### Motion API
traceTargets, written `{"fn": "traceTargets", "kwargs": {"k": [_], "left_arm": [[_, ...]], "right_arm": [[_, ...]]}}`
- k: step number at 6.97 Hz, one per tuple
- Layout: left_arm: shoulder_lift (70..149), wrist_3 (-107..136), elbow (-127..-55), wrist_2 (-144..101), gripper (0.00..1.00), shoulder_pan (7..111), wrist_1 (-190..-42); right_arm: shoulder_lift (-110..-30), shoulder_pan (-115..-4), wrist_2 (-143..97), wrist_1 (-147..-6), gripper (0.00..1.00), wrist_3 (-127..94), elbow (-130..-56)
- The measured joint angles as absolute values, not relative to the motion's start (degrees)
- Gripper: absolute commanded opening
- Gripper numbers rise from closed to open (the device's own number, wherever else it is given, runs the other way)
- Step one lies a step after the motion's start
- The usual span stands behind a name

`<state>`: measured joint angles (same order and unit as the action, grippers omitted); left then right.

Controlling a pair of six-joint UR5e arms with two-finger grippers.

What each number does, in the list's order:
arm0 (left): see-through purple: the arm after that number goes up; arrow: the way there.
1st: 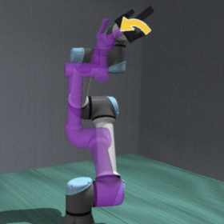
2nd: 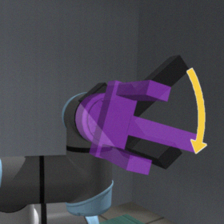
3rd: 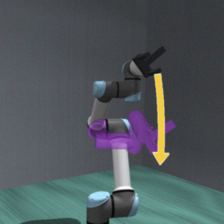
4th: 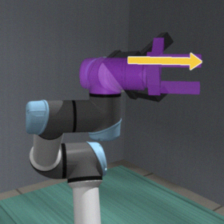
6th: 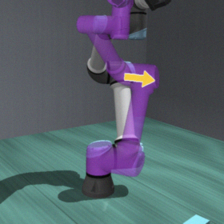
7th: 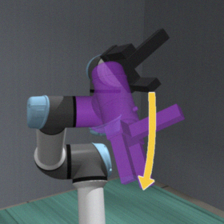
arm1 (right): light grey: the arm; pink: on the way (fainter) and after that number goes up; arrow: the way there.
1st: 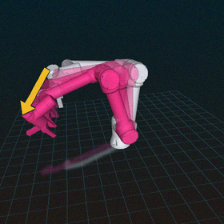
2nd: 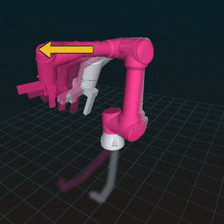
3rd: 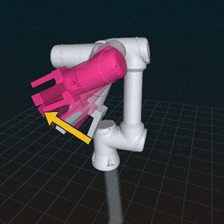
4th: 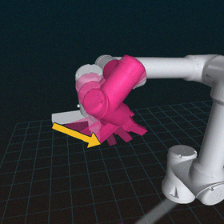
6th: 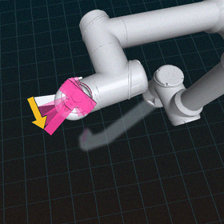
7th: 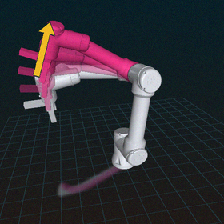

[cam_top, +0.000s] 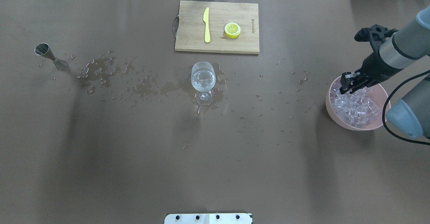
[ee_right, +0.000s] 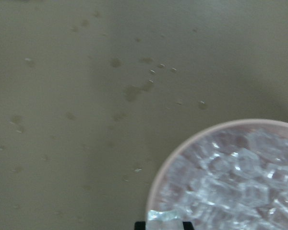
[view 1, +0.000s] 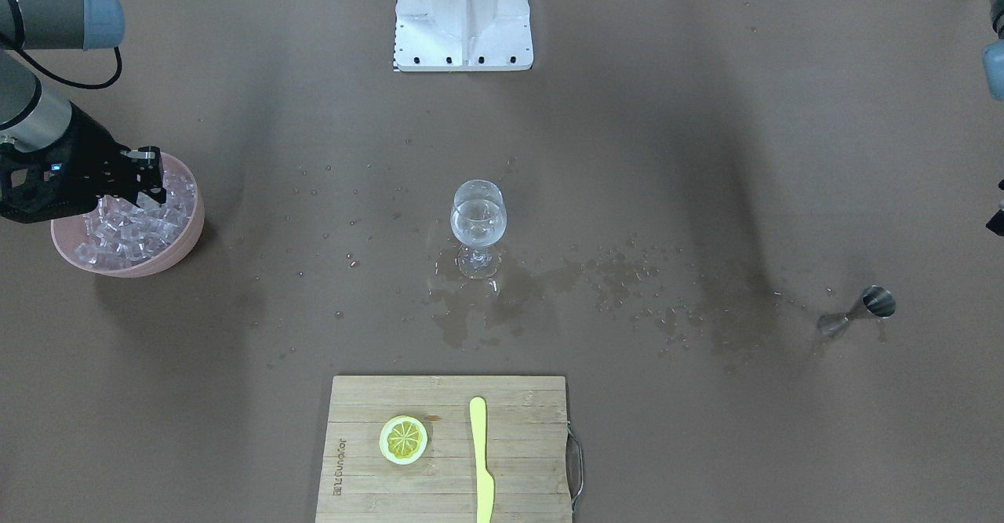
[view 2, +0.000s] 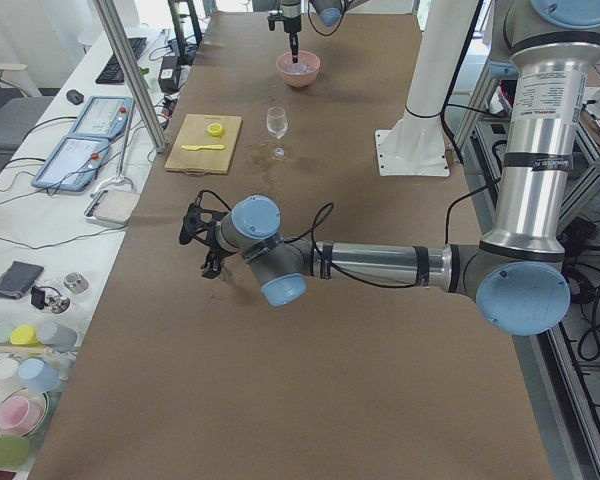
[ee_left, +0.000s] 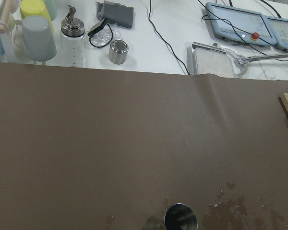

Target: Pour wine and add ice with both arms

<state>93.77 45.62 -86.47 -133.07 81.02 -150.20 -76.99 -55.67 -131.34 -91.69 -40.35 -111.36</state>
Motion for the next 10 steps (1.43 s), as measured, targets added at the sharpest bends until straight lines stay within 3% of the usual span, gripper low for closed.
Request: {"fn": "traceTargets", "kwargs": {"k": [2, 3, 5, 7, 8, 9, 10], "left_arm": [[93.5, 45.6, -86.4, -133.1, 0.98, 81.0, -150.2], [93.5, 45.6, -86.1, -133.1, 0.98, 81.0, -150.2], [93.6, 45.6, -85.9, -133.1, 0.98, 80.9, -150.2], [93.9, 45.6, -85.7, -132.8, 0.98, 80.9, -150.2], [93.9, 45.6, -85.6, -132.5, 0.98, 80.9, -150.2], [94.0, 45.6, -85.6, -132.3, 0.98, 80.9, -150.2], [94.1, 45.6, -85.6, -132.2, 0.98, 80.9, -150.1]], "right_arm": [[-64.3, -50.9, -128.9, -99.7, 0.0, -52.1, -113.1], [-56.9, -47.5, -125.9, -100.6, 0.0, -60.0, -110.6], [-43.4, -42.7, -122.1, -100.5, 0.0, -70.8, -101.7], [-36.5, -39.7, -118.5, -95.5, 0.0, -77.0, -93.4], [-35.4, -39.3, -118.0, -93.9, 0.46, -78.0, -91.6], [-34.9, -39.1, -117.7, -93.3, 0.99, -78.4, -90.8], [-34.8, -39.0, -117.1, -93.1, 1.0, -78.4, -90.4]]}}
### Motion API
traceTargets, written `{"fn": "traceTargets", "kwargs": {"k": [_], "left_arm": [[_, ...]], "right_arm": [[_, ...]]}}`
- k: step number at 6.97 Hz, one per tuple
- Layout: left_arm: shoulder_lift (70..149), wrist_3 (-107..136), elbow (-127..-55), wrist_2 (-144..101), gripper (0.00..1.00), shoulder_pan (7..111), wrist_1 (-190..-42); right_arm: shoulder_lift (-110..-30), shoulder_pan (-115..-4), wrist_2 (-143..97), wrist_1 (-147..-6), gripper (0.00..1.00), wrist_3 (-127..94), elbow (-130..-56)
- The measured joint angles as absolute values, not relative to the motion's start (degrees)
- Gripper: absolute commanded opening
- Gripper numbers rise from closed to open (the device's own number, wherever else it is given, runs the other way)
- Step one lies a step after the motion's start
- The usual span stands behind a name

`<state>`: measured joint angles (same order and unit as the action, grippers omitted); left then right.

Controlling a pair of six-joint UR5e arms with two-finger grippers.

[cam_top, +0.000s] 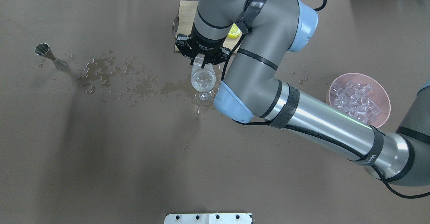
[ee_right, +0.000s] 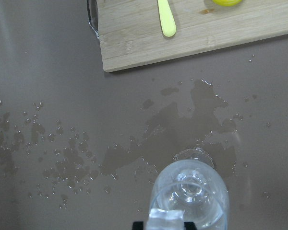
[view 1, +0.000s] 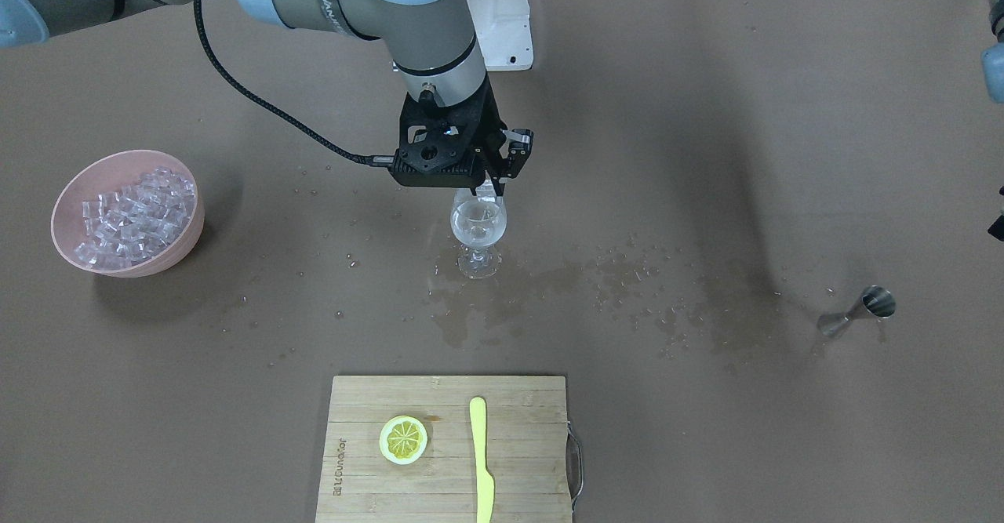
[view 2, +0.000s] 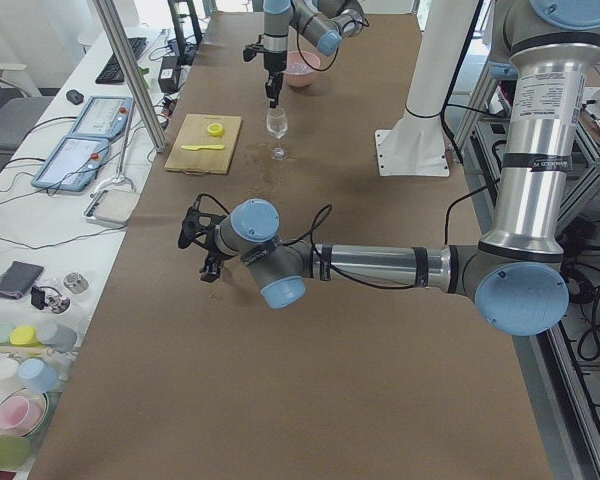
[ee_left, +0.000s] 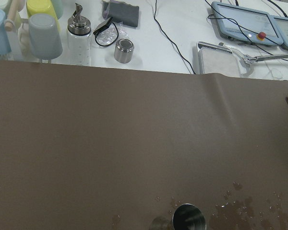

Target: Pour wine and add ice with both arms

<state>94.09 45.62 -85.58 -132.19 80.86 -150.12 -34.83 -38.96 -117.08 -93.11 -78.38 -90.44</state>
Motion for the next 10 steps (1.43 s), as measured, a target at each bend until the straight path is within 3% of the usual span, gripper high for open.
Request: {"fn": "traceTargets", "kwargs": {"k": [3, 7, 10], "left_arm": [[94.4, 45.6, -85.2, -131.6, 0.98, 80.8, -149.7], [93.6, 45.6, -85.2, -130.2, 0.98, 80.7, -148.4], [90.3, 34.9, -85.1, -133.9, 0.98, 81.3, -141.6]], "right_arm": [[-37.7, -39.5, -117.1, -93.7, 1.0, -76.8, -92.9], [-66.6, -53.4, -125.7, -100.2, 1.0, -45.9, -114.5], [-82.7, -67.7, -129.3, -100.5, 1.0, -14.9, -116.1]]}}
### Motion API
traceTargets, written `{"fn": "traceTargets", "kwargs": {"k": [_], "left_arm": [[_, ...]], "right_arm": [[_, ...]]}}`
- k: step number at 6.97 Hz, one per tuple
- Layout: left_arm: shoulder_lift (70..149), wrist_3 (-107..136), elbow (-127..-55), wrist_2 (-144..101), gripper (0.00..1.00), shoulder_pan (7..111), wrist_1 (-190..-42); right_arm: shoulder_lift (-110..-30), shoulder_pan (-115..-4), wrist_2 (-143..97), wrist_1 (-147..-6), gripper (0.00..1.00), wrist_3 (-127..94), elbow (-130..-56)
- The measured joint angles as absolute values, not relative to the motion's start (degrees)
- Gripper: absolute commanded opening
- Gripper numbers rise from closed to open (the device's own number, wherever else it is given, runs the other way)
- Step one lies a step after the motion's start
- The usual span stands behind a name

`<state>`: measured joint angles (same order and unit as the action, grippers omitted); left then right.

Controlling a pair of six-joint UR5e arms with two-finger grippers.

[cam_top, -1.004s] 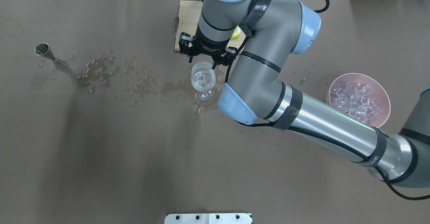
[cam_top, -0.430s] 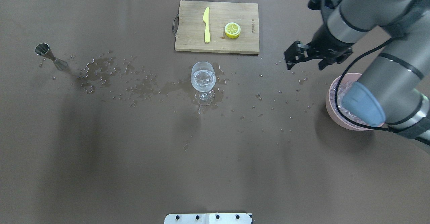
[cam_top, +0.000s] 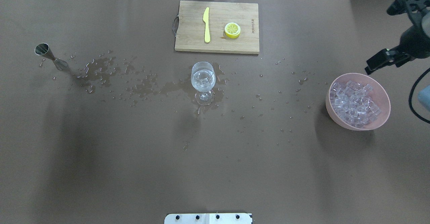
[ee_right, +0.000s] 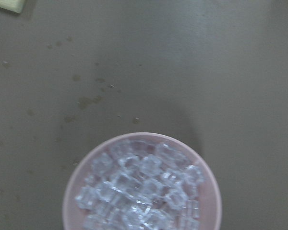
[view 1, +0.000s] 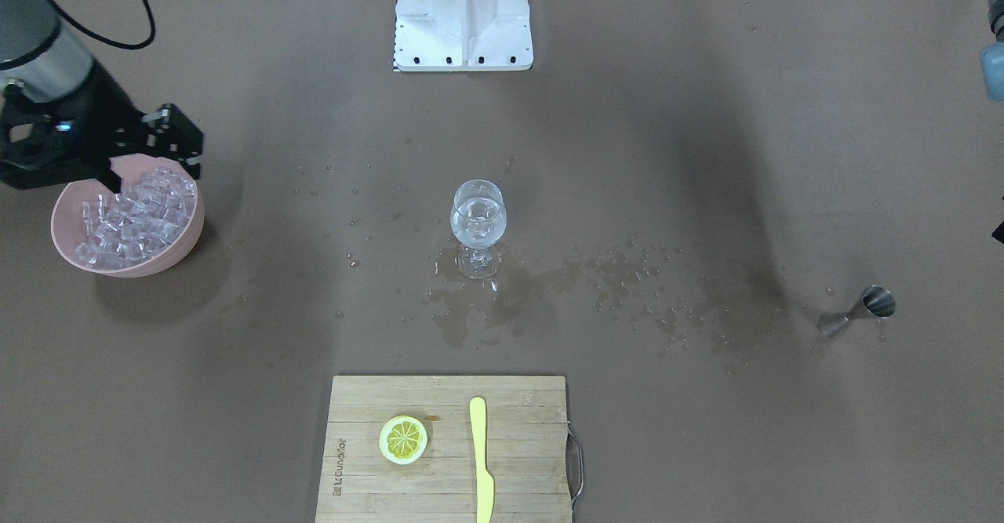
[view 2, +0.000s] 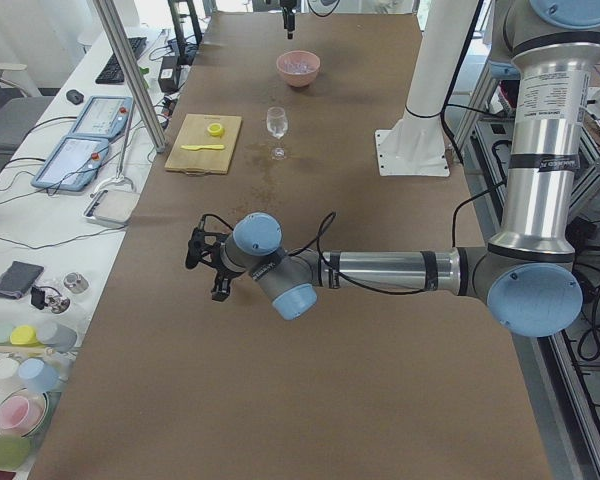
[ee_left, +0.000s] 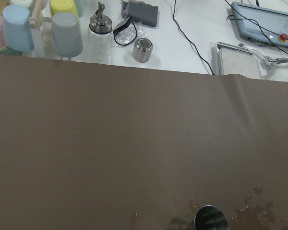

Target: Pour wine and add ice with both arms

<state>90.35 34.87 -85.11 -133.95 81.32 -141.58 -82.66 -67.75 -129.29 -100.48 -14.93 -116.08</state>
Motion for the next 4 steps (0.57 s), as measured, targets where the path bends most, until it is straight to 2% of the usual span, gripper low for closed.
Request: {"fn": "traceTargets", "kwargs": {"k": [2, 4], "left_arm": [[89.1, 14.9, -85.1, -134.5, 0.98, 85.3, -127.8], [88.9, 8.0, -86.6, -136.1, 0.98, 92.4, -112.3]], "right_arm": [[-85.4, -77.2, -131.9, -100.5, 1.0, 3.0, -109.4], [-86.0, -81.5, -133.4, -100.3, 1.0, 12.1, -103.9]]}}
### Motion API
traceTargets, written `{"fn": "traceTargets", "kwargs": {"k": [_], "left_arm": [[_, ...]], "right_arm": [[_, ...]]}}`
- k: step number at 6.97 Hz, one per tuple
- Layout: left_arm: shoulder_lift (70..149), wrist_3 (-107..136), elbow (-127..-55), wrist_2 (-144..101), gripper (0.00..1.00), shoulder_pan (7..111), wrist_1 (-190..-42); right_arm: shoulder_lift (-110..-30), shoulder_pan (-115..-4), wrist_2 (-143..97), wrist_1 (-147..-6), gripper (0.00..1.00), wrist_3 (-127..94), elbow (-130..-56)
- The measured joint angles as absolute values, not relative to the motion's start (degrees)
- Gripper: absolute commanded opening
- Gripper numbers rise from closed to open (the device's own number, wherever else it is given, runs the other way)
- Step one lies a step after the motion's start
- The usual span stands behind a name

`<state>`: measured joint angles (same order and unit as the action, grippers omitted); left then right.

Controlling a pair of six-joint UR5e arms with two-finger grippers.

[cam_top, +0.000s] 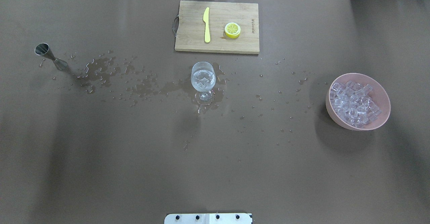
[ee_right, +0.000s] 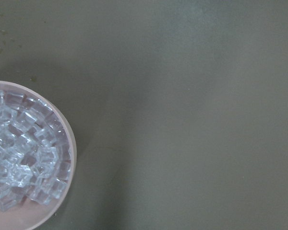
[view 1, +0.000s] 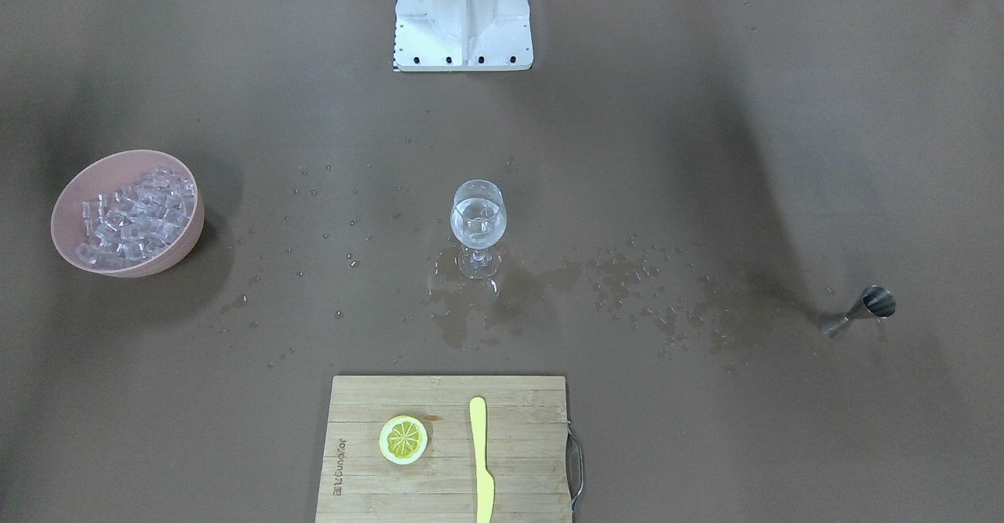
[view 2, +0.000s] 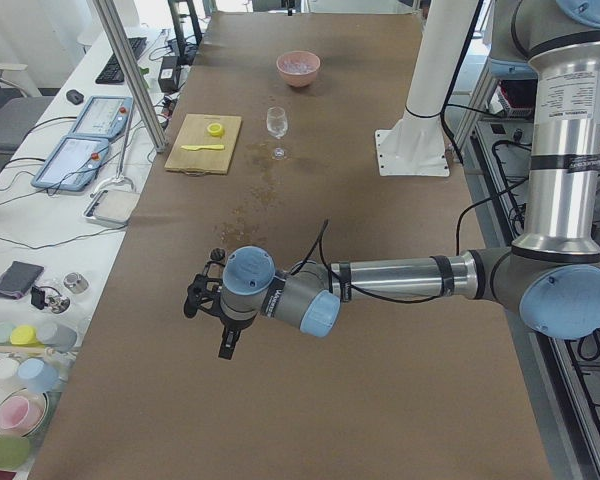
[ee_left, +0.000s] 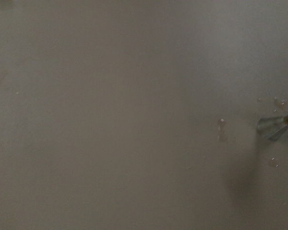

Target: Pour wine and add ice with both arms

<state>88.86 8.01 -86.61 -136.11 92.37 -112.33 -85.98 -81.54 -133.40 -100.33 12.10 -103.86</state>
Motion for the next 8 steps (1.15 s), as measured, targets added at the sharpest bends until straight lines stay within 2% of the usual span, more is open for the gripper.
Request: {"fn": "traceTargets", "kwargs": {"k": [2, 5, 8], "left_arm": [[86.3, 8.7, -88.3, -137.7, 0.98, 95.8, -106.8], [80.5, 9.1, -93.4, -145.8, 0.98, 96.4, -107.5], [84.0, 9.6, -96.4, -145.8, 0.98, 95.7, -109.9]], "right_arm": [[-86.5, -82.2, -133.8, -100.1, 1.0, 13.7, -103.1], [-87.1, -82.3, -133.5, -100.0, 1.0, 13.9, -104.3], [-87.1, -82.3, -133.0, -99.9, 1.0, 13.9, -104.4]]}}
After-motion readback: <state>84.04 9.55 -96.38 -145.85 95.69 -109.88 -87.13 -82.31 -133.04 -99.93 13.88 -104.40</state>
